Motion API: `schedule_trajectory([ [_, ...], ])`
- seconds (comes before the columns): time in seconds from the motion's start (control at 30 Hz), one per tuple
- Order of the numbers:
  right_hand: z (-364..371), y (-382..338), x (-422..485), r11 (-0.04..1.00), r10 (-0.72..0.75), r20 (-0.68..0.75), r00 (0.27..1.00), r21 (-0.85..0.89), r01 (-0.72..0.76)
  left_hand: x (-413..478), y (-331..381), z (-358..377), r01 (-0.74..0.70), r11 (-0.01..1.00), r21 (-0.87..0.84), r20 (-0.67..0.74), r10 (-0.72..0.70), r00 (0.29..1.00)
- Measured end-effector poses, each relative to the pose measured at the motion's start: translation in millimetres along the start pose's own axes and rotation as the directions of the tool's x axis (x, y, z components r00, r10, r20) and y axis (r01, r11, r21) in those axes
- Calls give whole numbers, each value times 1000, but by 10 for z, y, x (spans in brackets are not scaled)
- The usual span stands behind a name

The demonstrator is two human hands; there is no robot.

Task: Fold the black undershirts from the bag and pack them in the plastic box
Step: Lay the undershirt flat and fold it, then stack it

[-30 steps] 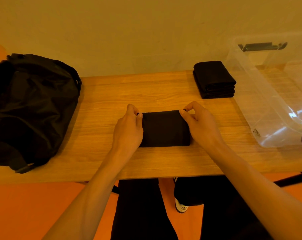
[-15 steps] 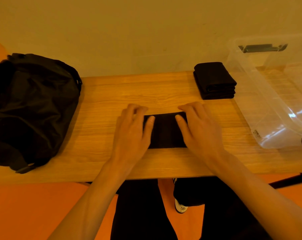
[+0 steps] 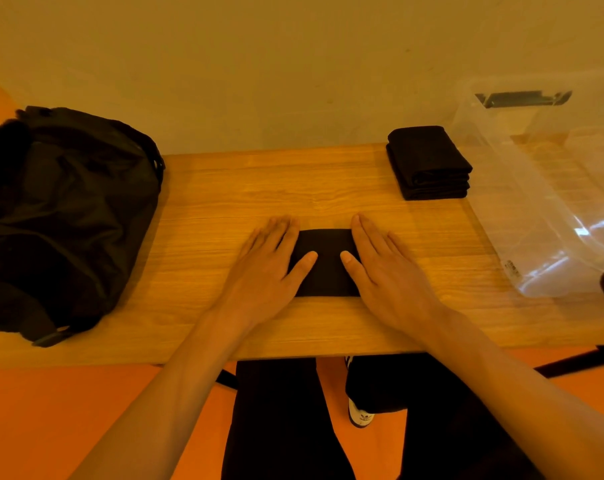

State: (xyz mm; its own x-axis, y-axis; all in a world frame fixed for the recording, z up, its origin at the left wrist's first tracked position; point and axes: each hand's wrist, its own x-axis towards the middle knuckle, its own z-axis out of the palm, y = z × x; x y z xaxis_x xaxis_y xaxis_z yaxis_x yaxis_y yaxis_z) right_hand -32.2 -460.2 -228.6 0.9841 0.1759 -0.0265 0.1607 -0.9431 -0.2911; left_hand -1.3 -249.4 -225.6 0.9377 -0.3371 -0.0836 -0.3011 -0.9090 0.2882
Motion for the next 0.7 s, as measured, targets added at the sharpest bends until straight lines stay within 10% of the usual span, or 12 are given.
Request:
schedule_trajectory([
  [0.27, -259, 70, 130, 1000, -12, -87, 996, 24, 14, 32, -99, -412, 39, 895, -445, -119, -103, 988],
  [0.43, -215, -111, 138, 965, -215, -80, 973, -168, 199, -104, 209, -260, -94, 984, -153, -106, 78, 991],
  [0.7, -34, 115, 97, 998, -56, 13, 998, -20, 56, -22, 41, 36, -15, 998, 57, -4, 15, 1000],
])
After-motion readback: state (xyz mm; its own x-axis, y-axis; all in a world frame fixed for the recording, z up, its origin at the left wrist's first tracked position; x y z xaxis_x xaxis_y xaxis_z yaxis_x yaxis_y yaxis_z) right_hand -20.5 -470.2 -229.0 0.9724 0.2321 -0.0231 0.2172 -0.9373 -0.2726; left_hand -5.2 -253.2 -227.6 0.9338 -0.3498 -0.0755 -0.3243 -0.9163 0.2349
